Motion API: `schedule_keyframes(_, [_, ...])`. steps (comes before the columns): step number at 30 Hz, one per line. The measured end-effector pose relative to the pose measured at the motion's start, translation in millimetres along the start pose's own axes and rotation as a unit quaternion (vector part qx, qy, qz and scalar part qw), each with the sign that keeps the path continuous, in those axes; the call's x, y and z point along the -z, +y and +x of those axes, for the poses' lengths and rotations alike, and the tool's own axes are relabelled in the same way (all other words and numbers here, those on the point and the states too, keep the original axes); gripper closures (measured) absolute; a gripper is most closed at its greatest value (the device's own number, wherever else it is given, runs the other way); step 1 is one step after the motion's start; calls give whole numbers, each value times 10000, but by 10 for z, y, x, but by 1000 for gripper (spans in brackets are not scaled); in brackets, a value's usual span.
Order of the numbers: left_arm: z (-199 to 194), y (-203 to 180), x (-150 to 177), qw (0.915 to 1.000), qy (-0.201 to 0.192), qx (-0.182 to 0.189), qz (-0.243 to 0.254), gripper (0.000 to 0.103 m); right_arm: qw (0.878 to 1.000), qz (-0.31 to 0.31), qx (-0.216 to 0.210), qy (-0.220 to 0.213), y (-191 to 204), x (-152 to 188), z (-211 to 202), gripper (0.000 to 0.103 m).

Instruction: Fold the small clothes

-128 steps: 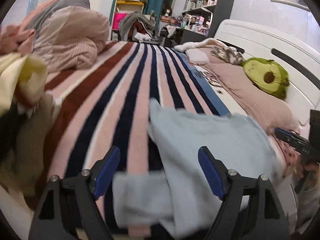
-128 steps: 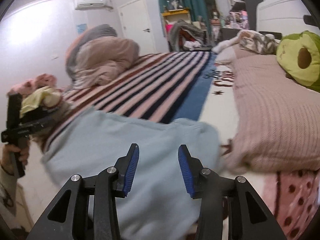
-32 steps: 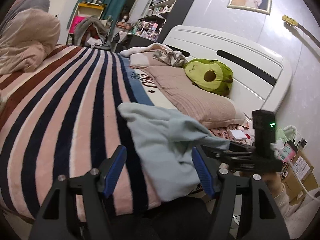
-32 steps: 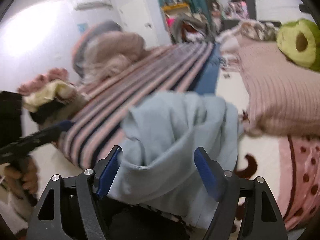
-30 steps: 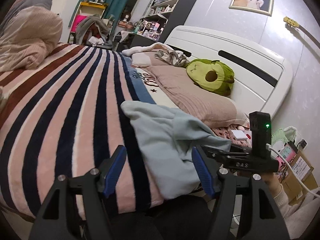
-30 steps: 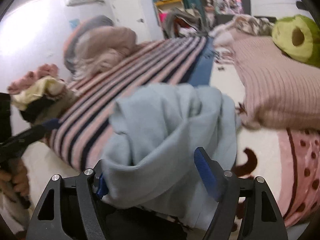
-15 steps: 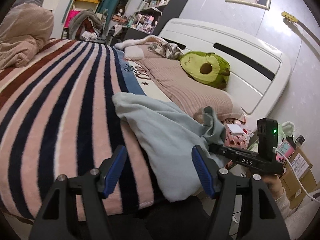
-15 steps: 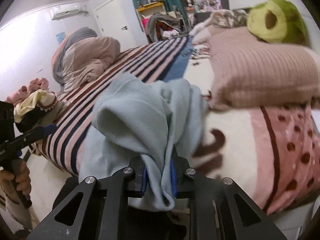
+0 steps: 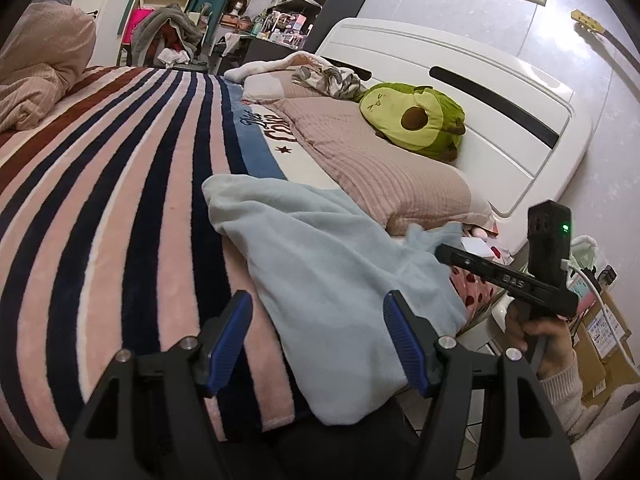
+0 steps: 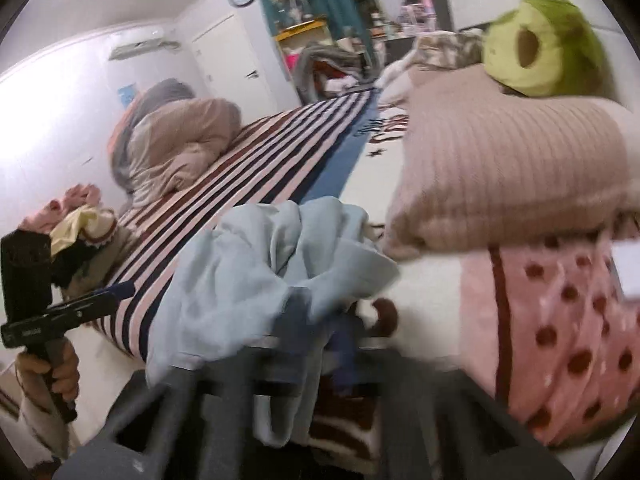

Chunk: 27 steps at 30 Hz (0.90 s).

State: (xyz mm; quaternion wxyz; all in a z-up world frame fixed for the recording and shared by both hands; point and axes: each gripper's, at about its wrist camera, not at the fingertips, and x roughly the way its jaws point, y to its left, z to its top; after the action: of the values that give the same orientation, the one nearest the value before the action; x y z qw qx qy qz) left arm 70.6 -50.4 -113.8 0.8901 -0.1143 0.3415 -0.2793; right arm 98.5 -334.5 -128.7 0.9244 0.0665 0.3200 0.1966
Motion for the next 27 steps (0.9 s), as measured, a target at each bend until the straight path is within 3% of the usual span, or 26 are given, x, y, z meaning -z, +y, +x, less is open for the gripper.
schedule_keyframes(6, [107, 3, -17, 9999, 115, -35, 60, 39, 9992, -243, 40, 329, -34, -100, 308, 101])
schedule_keyframes(11, [198, 81, -26, 9996, 241, -157, 84, 39, 9913, -576, 398, 1111, -91, -31, 655, 97])
schedule_keyframes(14, [217, 129, -61, 9993, 226, -282, 130, 39, 9896, -853, 750, 886, -99, -116, 512, 66])
schedule_keyframes(15, [217, 151, -76, 9993, 208, -300, 129, 39, 9906, -854, 787, 722, -113, -190, 436, 66])
schedule_keyframes(18, [207, 208, -135, 9994, 123, -321, 102, 39, 9953, -722, 543, 357, -152, -444, 301, 66])
schedule_keyframes(21, [210, 249, -164, 9995, 57, -314, 60, 39, 9975, -623, -96, 321, -78, -628, 384, 66])
schedule_keyframes(22, [215, 262, -163, 9995, 58, -298, 43, 39, 9964, -623, -393, 430, -17, -668, 487, 64])
schedule_keyframes(24, [225, 282, -154, 9995, 79, -301, 32, 39, 9927, -692, -687, 717, 94, -670, 679, 53])
schedule_keyframes(27, [225, 303, -128, 9992, 120, -366, 52, 39, 9871, -920, -627, 1147, 235, -601, 1041, 53])
